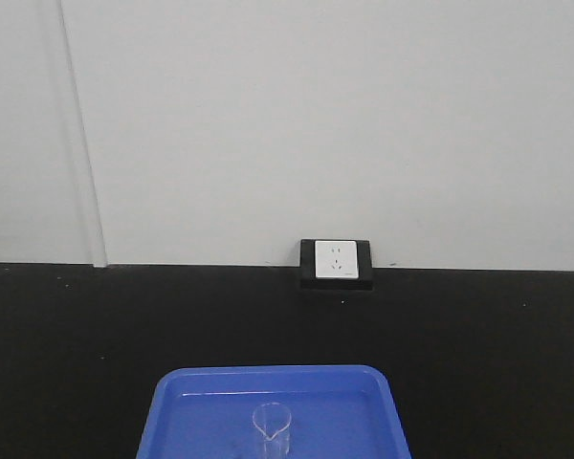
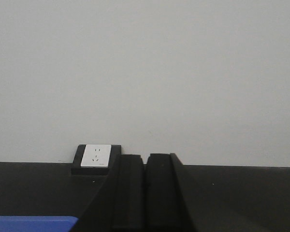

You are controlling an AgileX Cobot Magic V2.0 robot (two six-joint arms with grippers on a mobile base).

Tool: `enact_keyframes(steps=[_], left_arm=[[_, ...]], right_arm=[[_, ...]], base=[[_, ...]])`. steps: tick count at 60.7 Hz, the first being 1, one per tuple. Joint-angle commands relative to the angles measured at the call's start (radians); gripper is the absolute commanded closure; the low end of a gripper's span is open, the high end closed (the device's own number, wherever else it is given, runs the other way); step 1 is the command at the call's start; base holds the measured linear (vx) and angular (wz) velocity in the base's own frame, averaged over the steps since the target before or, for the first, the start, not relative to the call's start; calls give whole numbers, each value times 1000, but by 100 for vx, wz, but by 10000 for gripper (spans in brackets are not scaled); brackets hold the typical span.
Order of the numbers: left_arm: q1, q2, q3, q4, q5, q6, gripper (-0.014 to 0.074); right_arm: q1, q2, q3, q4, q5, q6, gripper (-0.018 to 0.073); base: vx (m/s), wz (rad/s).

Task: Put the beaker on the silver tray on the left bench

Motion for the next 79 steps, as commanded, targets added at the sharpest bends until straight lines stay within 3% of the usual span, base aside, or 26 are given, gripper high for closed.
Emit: enact_keyframes(steps=[1,18,27,33,53,79], left_arm=[[-4,-8,20,2,-83,-2,595],[-4,-8,20,2,-83,-2,595],[-4,-8,20,2,-83,-2,595],[-4,-8,20,2,-83,-2,595],[-4,-8,20,2,-83,-2,595],[-4,-8,20,2,-83,-2,595]], right_arm=[[-5,210,-89,-8,-195,-11,571],[-5,667,-135,-52,-482,21,571],[23,879,-168,-342,-649,35,571],[89,991,-232,-456,-664,67,571],[244,1191,-365,-464,-671,62,532],[243,1202,-363,-417,-699,90,497]], base=[[0,0],[0,0],[0,0],[0,0],[0,0],[0,0]])
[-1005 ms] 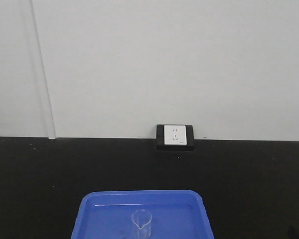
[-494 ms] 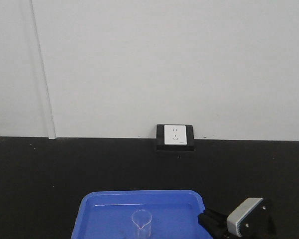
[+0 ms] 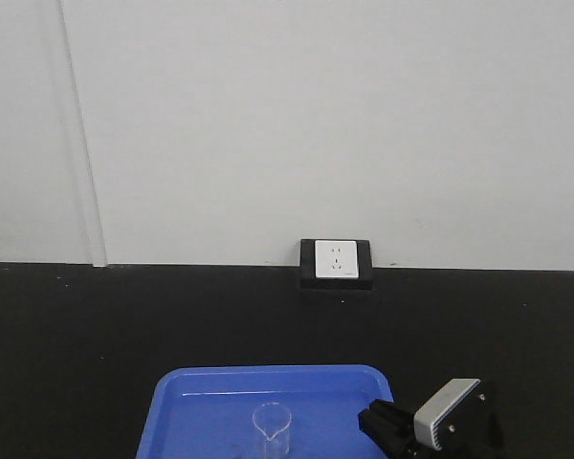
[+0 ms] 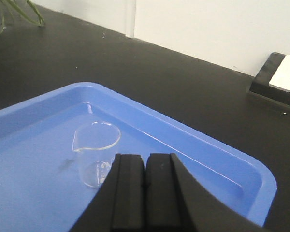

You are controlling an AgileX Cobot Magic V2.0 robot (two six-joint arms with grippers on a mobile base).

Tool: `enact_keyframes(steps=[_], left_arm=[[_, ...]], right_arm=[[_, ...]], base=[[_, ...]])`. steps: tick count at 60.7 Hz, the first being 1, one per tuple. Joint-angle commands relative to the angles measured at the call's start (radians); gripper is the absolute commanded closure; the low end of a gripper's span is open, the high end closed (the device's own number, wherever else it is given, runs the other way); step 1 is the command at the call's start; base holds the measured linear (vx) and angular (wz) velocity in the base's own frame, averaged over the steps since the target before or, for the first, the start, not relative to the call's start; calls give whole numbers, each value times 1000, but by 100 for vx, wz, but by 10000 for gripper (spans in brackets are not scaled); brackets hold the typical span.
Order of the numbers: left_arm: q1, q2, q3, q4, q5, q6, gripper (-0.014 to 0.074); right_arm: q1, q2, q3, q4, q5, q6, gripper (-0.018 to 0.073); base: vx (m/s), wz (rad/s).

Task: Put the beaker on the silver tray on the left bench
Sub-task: 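Move the open right gripper down toward the glass beaker in the blue tray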

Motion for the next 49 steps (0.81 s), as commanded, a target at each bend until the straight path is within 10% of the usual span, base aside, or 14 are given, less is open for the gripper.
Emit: enact_keyframes(steps=[1,17,38,49], left_arm=[[-4,-8,20,2,-83,-2,595],[-4,-8,20,2,-83,-2,595],[-4,-8,20,2,-83,-2,595],[-4,-8,20,2,-83,-2,595]], right_arm=[[-2,-34,-24,17,-90,9,497],[0,23,-24,-39,-112,8,416],[1,187,-29,-62,-327,55,-61],[63,223,-128,-58,-245,107,-121]], base=[[0,0],[0,0],[0,0],[0,0]])
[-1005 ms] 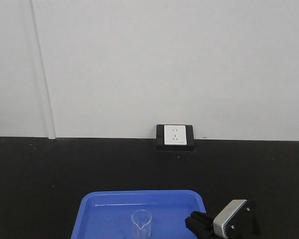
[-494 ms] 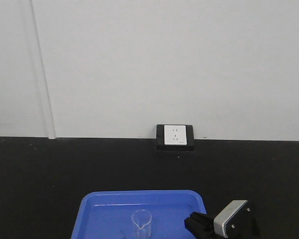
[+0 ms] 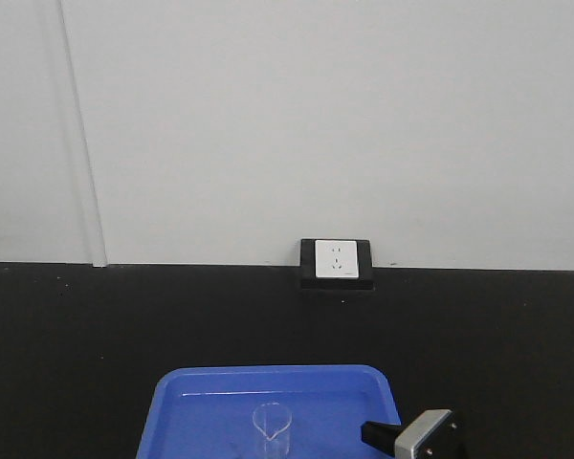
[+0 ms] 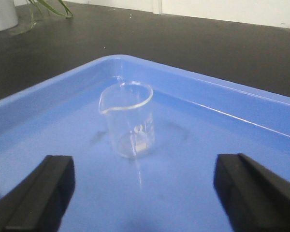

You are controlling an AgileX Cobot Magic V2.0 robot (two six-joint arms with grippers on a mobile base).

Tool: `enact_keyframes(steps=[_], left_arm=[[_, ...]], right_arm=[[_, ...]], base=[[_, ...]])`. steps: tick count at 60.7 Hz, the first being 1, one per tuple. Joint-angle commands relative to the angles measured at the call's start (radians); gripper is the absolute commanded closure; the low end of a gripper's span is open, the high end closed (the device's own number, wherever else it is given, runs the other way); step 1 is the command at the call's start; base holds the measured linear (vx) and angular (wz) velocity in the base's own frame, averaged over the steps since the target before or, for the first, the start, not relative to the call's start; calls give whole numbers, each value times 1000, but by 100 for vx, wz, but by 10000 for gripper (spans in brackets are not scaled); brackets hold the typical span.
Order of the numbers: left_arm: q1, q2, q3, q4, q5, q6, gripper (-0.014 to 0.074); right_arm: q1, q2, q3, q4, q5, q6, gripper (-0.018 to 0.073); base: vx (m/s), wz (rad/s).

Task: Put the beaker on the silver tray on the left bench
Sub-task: 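Move the open right gripper down toward the glass beaker in the blue tray, then close the right gripper on the beaker and lift it from the tray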

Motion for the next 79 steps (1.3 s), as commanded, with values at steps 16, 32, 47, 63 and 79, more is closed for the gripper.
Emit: enact_keyframes(steps=[16,32,47,63,79], left_arm=[[-4,-8,20,2,-83,-2,595],[-4,-8,20,2,-83,-2,595],[-4,-8,20,2,-83,-2,595],[-4,-8,20,2,-83,-2,595],[-4,-8,20,2,-83,-2,595]], right_arm=[[138,23,-265,64,212,16,-80],[160,136,-407,70,222,90,-71],[161,220,-510,42,240,147,4],[169,204,-520,74,263,168,461],[166,-57,-518,50,715,290,575]], base=[[0,0],[0,0],[0,0],[0,0],[0,0]])
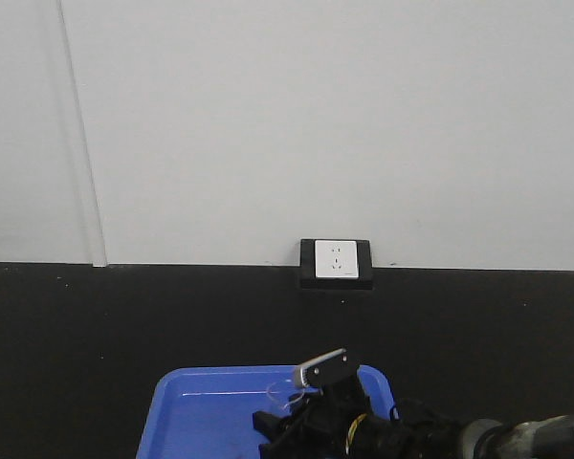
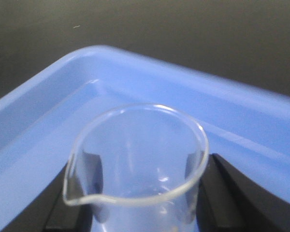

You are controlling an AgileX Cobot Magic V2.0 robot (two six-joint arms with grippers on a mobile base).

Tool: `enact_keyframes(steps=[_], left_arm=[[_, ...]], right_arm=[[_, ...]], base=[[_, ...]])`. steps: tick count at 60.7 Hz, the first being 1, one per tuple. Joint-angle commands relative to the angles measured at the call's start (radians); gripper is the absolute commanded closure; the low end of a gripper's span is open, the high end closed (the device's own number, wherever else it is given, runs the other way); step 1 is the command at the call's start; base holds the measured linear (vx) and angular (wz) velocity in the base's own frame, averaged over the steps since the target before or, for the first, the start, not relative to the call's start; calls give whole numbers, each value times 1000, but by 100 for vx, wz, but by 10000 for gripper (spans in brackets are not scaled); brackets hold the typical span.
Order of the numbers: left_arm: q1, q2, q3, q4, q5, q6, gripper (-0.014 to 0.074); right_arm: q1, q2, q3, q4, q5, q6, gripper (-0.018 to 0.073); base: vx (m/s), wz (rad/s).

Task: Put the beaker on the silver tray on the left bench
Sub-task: 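Close the right gripper on the beaker and lift it from the tray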

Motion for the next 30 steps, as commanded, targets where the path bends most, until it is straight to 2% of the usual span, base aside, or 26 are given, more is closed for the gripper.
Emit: enact_keyframes(steps=[1,8,13,30], left_arm=[[-4,-8,20,2,-83,-2,595],[-4,-8,20,2,-83,-2,595],[-4,-8,20,2,-83,-2,595],[-4,-8,20,2,-83,-2,595]], right_arm=[[-3,-189,-23,11,153,15,575],[-3,-364,-5,9,421,10,573],[-3,-511,56,9,516,-4,573],[-3,-1058,398,13,599,18,571]], base=[[0,0],[0,0],[0,0],[0,0]])
